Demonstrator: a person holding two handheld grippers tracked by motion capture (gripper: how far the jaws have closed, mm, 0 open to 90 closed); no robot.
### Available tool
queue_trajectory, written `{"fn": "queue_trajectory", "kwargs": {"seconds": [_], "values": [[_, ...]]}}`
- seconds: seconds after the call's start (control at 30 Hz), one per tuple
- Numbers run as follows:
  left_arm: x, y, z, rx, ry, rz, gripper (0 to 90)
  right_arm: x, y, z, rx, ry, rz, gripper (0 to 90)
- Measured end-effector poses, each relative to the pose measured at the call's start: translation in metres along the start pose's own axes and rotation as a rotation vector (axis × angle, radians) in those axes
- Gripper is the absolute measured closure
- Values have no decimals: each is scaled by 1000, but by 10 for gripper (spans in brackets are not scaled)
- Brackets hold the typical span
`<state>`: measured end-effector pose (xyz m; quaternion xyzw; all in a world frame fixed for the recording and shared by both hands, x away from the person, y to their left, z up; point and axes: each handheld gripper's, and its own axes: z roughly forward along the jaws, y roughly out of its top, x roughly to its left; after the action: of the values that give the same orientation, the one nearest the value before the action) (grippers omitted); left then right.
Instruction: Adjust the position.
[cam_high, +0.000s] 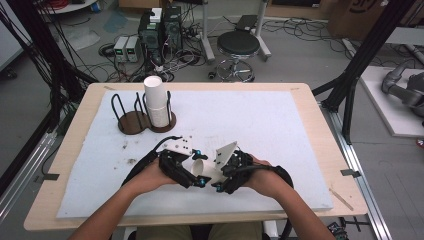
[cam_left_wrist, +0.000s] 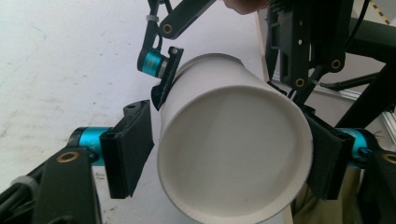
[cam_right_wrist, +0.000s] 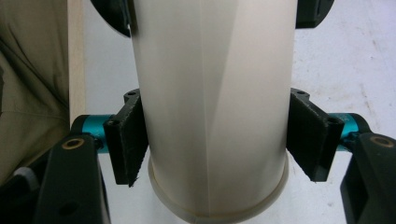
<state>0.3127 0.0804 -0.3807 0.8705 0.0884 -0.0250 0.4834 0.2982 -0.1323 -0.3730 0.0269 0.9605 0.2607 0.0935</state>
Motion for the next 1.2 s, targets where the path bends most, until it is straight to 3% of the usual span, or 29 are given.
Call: {"fn": "queue_trajectory", "kwargs": {"seconds": [0.23,0.43,0.53,0.6,0.87,0.97,1.2], "values": [[0,0,4,14,1,10,318,0,-1,2,27,-4,-5,296],[0,0,3,1,15,22,331,0,-3,1,5,-13,3,282],[-1,1,1,-2,34,29,339,-2,-8,-3,-53,-32,22,219],[0,0,0,0,48,26,342,-2,-10,-5,-71,-36,36,215],[3,1,-6,-57,68,16,344,-5,-25,-25,-240,-56,139,214],[4,-3,-7,-86,78,0,343,-6,-31,-32,-305,-64,177,212],[8,-16,-12,-183,127,-49,342,-6,-43,-40,-383,-126,258,203]]}}
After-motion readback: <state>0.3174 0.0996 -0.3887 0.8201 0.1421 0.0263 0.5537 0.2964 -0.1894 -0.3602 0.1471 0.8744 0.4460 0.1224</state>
